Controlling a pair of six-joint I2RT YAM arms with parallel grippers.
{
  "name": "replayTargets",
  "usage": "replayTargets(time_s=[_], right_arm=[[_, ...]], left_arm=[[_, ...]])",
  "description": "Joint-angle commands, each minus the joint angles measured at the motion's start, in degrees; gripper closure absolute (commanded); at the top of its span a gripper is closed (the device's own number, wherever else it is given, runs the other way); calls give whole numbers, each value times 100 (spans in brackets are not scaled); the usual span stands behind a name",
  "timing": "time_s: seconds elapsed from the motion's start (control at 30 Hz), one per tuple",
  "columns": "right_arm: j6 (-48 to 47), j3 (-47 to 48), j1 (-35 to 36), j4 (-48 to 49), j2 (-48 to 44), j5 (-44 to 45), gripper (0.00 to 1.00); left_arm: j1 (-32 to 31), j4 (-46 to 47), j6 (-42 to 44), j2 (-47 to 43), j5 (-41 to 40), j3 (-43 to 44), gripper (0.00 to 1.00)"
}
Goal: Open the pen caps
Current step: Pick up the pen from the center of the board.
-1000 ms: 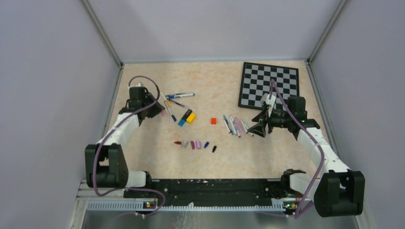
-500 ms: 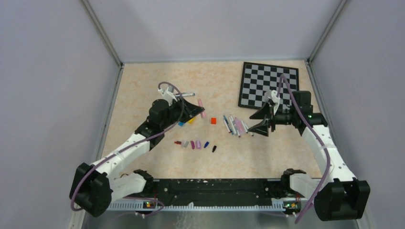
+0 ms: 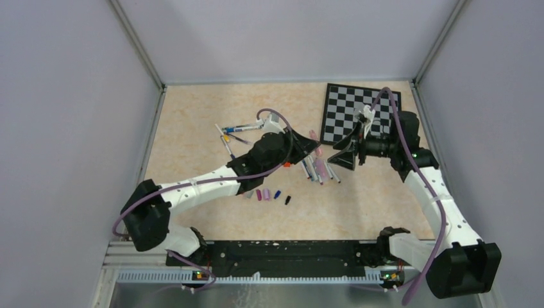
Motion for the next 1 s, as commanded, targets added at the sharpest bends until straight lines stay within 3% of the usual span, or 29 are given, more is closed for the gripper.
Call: replayTargets(time_s=[0.0, 0.37, 0.7, 0.87, 0.97], right_arm=[[863, -33, 78, 676, 67, 473, 37], [1377, -395, 174, 1311, 287, 805, 39], [1551, -426, 413, 1584, 537, 1224, 53], [1544, -422, 461, 1618, 597, 1382, 71], [1508, -420, 471, 1645, 609, 1345, 100]], left_arm=[[-287, -309, -425, 369, -916, 580, 91], [-452, -494, -680, 833, -1092, 938, 91], [-576, -635, -778, 1011, -1230, 1139, 91], [-608, -600, -794, 1035, -1248, 1170, 91], [-622, -585, -805, 1045, -1218, 1168, 87]])
